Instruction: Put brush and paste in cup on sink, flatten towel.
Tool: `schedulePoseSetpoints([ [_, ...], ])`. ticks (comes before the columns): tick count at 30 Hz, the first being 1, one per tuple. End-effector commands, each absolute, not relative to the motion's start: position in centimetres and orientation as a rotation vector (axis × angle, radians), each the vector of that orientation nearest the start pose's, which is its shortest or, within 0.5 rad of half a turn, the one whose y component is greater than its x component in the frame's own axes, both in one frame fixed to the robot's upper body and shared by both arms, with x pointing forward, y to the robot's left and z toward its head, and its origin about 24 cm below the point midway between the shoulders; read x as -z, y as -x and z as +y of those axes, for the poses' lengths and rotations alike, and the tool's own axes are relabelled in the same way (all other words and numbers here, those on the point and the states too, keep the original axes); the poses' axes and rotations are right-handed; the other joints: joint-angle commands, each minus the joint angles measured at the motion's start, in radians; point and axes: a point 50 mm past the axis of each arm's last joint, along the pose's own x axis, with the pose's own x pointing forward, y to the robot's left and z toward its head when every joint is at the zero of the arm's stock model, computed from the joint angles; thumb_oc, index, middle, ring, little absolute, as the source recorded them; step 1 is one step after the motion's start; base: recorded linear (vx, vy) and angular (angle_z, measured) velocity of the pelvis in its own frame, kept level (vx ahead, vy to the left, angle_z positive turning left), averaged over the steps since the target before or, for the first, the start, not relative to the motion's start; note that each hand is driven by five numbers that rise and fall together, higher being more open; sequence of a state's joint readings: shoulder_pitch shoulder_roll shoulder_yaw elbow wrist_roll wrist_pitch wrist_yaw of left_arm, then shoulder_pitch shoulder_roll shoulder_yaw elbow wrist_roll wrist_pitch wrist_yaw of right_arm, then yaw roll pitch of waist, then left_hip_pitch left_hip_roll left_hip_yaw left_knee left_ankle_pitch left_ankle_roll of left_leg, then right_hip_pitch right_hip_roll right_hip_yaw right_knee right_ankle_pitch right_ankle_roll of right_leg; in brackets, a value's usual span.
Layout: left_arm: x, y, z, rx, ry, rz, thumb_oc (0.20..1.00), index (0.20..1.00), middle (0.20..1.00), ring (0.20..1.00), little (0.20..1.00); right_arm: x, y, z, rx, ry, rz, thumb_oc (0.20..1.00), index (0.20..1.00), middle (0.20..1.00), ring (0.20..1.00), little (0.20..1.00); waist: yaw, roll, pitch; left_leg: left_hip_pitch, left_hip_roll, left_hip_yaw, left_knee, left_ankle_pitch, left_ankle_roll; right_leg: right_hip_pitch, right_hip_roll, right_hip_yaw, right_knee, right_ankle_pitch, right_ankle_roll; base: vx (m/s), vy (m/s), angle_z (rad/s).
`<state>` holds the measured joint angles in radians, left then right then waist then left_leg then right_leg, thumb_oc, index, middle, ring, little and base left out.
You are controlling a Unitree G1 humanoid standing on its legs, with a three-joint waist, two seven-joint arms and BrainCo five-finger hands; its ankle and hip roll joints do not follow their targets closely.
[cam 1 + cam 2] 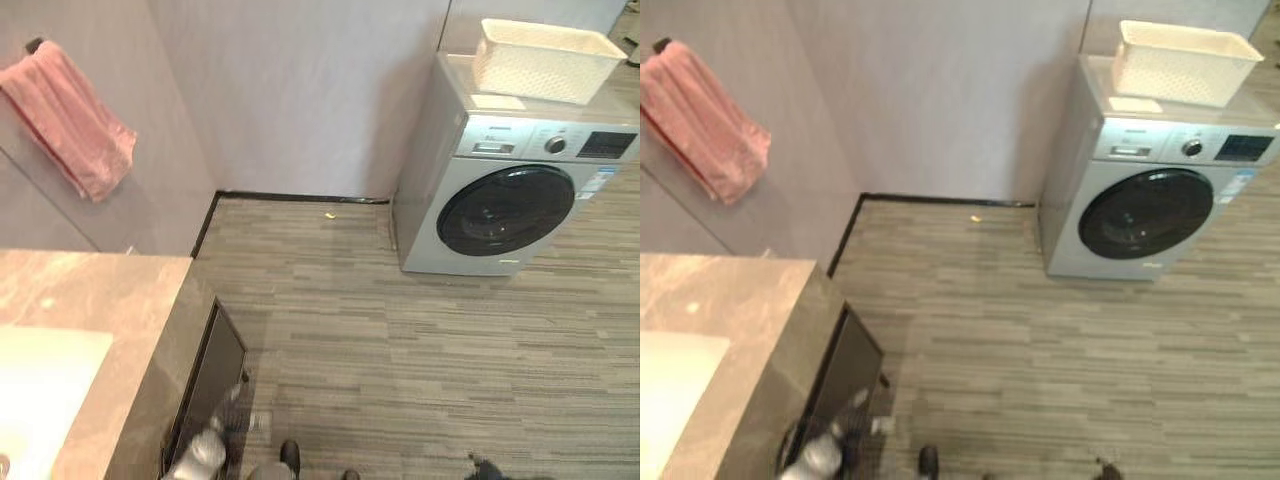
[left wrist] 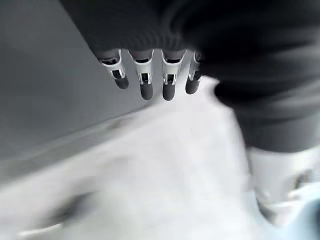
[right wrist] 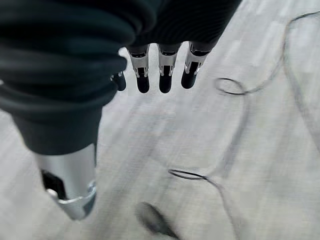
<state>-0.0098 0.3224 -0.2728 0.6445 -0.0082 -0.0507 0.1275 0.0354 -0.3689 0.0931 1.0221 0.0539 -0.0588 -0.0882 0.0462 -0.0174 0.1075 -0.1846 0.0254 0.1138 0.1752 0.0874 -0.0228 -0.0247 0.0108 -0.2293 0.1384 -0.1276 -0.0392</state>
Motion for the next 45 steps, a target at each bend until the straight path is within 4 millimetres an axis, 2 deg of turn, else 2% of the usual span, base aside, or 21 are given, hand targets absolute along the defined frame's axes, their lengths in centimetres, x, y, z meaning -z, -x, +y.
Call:
schedulePoseSetpoints([
  [1,8.6,-21.3,20.7,-0.016,-0.307,0.593,1.0,1.0,1.0,1.0,1.0,11.1,-15.1,-28.4,0.334,0.125,0.798,1.0,1.0,1.0,1.0,1.0,0.004,-0.017,0.024,-0.009,-0.011,-0.03,0.241,-0.195,0.006,-0.062,-0.034,0.051,0.129,-0.024,0.08,-0.05,-0.044,0.04],
  [9,7.2,-22.4,19.4,0.081,-0.294,0.518,1.0,1.0,1.0,1.0,1.0,10.2,-17.2,-26.5,0.279,-0.019,0.689,1.0,1.0,1.0,1.0,1.0,0.023,-0.013,0.029,-0.032,-0.012,-0.042,0.356,-0.228,0.032,-0.057,-0.03,0.029,0.206,-0.079,0.065,0.03,-0.004,0.1],
  [16,7.1,-22.2,19.8,0.088,-0.318,0.515,1.0,1.0,1.0,1.0,1.0,10.2,-17.4,-25.7,0.259,-0.044,0.682,1.0,1.0,1.0,1.0,1.0,0.027,-0.014,0.006,0.036,-0.052,-0.055,0.23,-0.214,0.043,-0.013,-0.067,0.033,0.166,-0.047,0.102,0.11,0.114,0.05],
  [17,7.0,-21.9,20.6,0.067,-0.317,0.514,1.0,1.0,1.0,1.0,1.0,10.1,-17.3,-25.5,0.222,-0.024,0.686,1.0,1.0,1.0,1.0,1.0,0.021,-0.008,0.003,0.104,-0.077,-0.045,0.11,-0.21,0.062,-0.063,-0.109,0.068,0.238,0.064,0.156,0.13,0.2,0.08],
  [18,7.0,-21.9,20.6,0.067,-0.317,0.514,1.0,1.0,1.0,1.0,1.0,10.1,-17.3,-25.5,0.222,-0.024,0.686,1.0,1.0,1.0,1.0,1.0,0.022,-0.009,0.0,0.102,-0.078,-0.044,0.104,-0.205,0.063,-0.066,-0.109,0.069,0.236,0.067,0.156,0.13,0.263,0.1],
  [19,6.9,-21.9,20.8,0.058,-0.318,0.51,1.0,1.0,1.0,1.0,1.0,9.9,-17.6,-25.4,0.204,-0.006,0.677,1.0,1.0,1.0,1.0,1.0,0.015,-0.004,0.013,0.108,-0.081,-0.041,0.093,-0.198,0.069,-0.098,-0.119,0.089,0.283,0.119,0.169,0.03,0.115,0.02],
  [22,6.7,-21.9,21.0,0.072,-0.34,0.504,1.0,1.0,1.0,1.0,1.0,9.6,-18.0,-25.3,0.176,-0.006,0.661,1.0,1.0,1.0,1.0,1.0,-0.01,0.013,0.015,0.138,-0.075,-0.042,0.03,-0.183,0.073,-0.171,-0.061,0.152,0.295,0.087,0.161,0.15,0.116,-0.01],
  [25,6.8,-22.1,20.9,0.082,-0.347,0.506,1.0,1.0,1.0,1.0,1.0,9.6,-17.3,-25.6,0.177,-0.009,0.662,1.0,1.0,1.0,1.0,1.0,-0.033,0.017,0.009,0.178,-0.087,-0.069,-0.027,-0.182,0.068,-0.228,-0.01,0.222,0.15,0.089,0.151,0.24,0.009,0.03],
  [27,6.8,-22.5,20.8,0.075,-0.344,0.5,1.0,1.0,1.0,1.0,1.0,9.6,-16.9,-26.0,0.174,0.038,0.672,1.0,1.0,1.0,1.0,1.0,-0.067,0.017,0.009,0.24,-0.089,-0.101,-0.046,-0.203,0.057,-0.296,-0.025,0.247,-0.017,0.185,0.173,0.34,-0.034,0.25],
  [28,6.8,-22.5,20.8,0.075,-0.344,0.5,1.0,1.0,1.0,1.0,1.0,9.6,-16.9,-26.0,0.174,0.038,0.672,1.0,1.0,1.0,1.0,1.0,-0.068,0.017,0.009,0.241,-0.089,-0.101,-0.046,-0.203,0.057,-0.294,-0.025,0.247,-0.018,0.185,0.173,0.5,-0.089,0.41],
  [29,7.0,-22.6,20.7,0.073,-0.356,0.508,1.0,1.0,1.0,1.0,1.0,9.9,-16.6,-25.8,0.173,0.037,0.684,1.0,1.0,1.0,1.0,1.0,-0.081,0.011,0.008,0.293,-0.083,-0.115,-0.069,-0.214,0.042,-0.33,-0.053,0.214,-0.102,0.236,0.19,0.28,-0.06,0.28],
  [32,7.2,-22.4,20.9,0.073,-0.376,0.518,1.0,1.0,1.0,1.0,1.0,10.2,-16.3,-25.6,0.158,0.057,0.706,1.0,1.0,1.0,1.0,1.0,-0.109,0.014,-0.003,0.381,-0.054,-0.151,-0.112,-0.21,0.023,-0.348,-0.044,0.182,-0.114,0.273,0.197,0.65,-0.189,0.44],
  [34,7.8,-21.9,20.8,0.075,-0.378,0.551,1.0,1.0,1.0,1.0,1.0,10.8,-15.1,-25.5,0.175,0.033,0.737,1.0,1.0,1.0,1.0,1.0,-0.132,0.02,-0.04,0.396,-0.004,-0.182,-0.088,-0.145,-0.012,-0.334,0.004,0.205,-0.041,0.26,0.16,0.58,-0.322,0.51],
  [36,8.5,-21.4,20.9,0.07,-0.376,0.586,1.0,1.0,1.0,1.0,1.0,11.1,-14.3,-26.0,0.192,0.041,0.766,1.0,1.0,1.0,1.0,1.0,-0.138,0.031,-0.062,0.358,0.05,-0.204,0.061,0.003,-0.047,-0.284,0.048,0.17,-0.022,0.22,0.117,0.54,-0.351,0.86],
  [37,8.5,-21.4,20.9,0.07,-0.377,0.586,1.0,1.0,1.0,1.0,1.0,11.2,-14.3,-25.9,0.191,0.041,0.766,1.0,1.0,1.0,1.0,1.0,-0.141,0.028,-0.065,0.354,0.047,-0.206,0.06,0.007,-0.046,-0.286,0.044,0.169,-0.024,0.222,0.117,0.35,-0.243,0.49],
  [38,8.5,-21.4,21.1,0.067,-0.389,0.595,1.0,1.0,1.0,1.0,1.0,11.2,-14.2,-26.0,0.194,0.058,0.771,1.0,1.0,1.0,1.0,1.0,-0.14,0.018,-0.061,0.311,0.06,-0.199,0.182,0.075,-0.055,-0.255,0.047,0.163,-0.03,0.213,0.1,0.38,-0.342,-0.04],
  [39,8.5,-21.6,21.5,0.062,-0.404,0.602,1.0,1.0,1.0,1.0,1.0,10.8,-14.7,-26.2,0.182,0.088,0.754,1.0,1.0,1.0,1.0,1.0,-0.12,-0.021,-0.028,0.189,0.045,-0.166,0.401,0.111,-0.044,-0.19,0.035,0.168,-0.043,0.183,0.068,0.5,-0.472,0.11],
  [40,8.4,-21.7,21.9,0.035,-0.407,0.603,1.0,1.0,1.0,1.0,1.0,10.6,-15.0,-26.0,0.173,0.083,0.744,1.0,1.0,1.0,1.0,1.0,-0.115,-0.035,-0.013,0.148,0.067,-0.124,0.457,0.11,-0.044,-0.173,0.034,0.158,-0.042,0.168,0.055,0.32,-0.339,0.21],
  [43,8.2,-22.0,21.9,0.027,-0.399,0.599,1.0,1.0,1.0,1.0,1.0,10.6,-15.0,-26.1,0.173,0.083,0.744,1.0,1.0,1.0,1.0,1.0,-0.098,-0.042,0.006,0.101,0.081,-0.085,0.452,0.073,-0.034,-0.143,0.028,0.158,-0.044,0.153,0.054,0.24,-0.148,0.07],
  [44,8.2,-22.5,21.7,0.023,-0.402,0.595,1.0,1.0,1.0,1.0,1.0,10.6,-14.5,-26.6,0.173,0.128,0.763,1.0,1.0,1.0,1.0,1.0,-0.077,-0.054,0.027,-0.044,0.114,0.052,0.327,-0.002,-0.031,-0.071,0.003,0.137,-0.063,0.115,0.062,0.5,-0.117,-0.13],
  [45,8.2,-22.6,21.6,0.023,-0.397,0.593,1.0,1.0,1.0,1.0,1.0,10.6,-14.4,-26.6,0.174,0.127,0.763,1.0,1.0,1.0,1.0,1.0,-0.074,-0.053,0.026,-0.063,0.127,0.075,0.286,-0.024,-0.045,-0.049,0.0,0.131,-0.071,0.097,0.069,0.58,-0.111,0.42],
])
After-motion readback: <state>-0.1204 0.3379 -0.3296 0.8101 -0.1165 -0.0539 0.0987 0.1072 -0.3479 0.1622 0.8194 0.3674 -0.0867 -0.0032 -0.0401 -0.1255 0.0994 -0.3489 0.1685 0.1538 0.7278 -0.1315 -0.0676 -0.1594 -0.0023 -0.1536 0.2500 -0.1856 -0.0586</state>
